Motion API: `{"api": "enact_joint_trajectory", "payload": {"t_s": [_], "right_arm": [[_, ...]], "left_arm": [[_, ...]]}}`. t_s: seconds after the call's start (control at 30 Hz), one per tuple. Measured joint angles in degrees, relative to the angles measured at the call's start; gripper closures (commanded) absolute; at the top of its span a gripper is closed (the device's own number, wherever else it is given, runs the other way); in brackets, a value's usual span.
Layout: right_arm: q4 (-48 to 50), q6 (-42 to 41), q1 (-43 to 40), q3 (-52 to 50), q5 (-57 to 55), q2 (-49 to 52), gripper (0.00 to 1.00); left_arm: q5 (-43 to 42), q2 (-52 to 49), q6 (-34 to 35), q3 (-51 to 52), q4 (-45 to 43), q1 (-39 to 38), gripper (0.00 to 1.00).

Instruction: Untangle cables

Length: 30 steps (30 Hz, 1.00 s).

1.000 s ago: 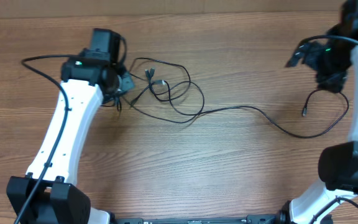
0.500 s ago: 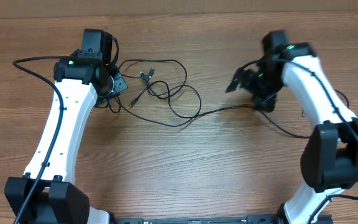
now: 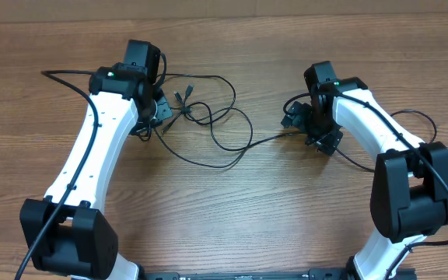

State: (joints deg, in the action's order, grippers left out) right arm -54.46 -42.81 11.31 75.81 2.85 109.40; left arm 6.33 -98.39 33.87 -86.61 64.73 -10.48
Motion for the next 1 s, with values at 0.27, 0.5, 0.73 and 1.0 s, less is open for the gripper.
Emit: {"api": "enact_joint_trajectory", "payload": {"t_s": [0.27,0.5,0.73,1.0], "right_arm": [[10.91,-9.97,-0.39,-6.38,-2.16,0.04,0.30],[11.82,-15.80,-0.39,-6.62,-5.84,0.04,0.57],[9.33,-18.10,-0.39,-6.62,-13.22,0.07,0.91],[9.20,-18.84,-0.39,-6.62,-17.14,0.04,0.96]], "left_arm": [[0.00,-0.15,0.00,0.00,-0.02,-1.95,0.96],[0.00,-0.15,0.00,0.00,0.00,-2.64,0.96],[-0.02,-0.15,0.00,0.00,0.00,-2.67,0.96],[0.00,-0.15,0.00,0.00,0.02,-2.67,0.96]]}}
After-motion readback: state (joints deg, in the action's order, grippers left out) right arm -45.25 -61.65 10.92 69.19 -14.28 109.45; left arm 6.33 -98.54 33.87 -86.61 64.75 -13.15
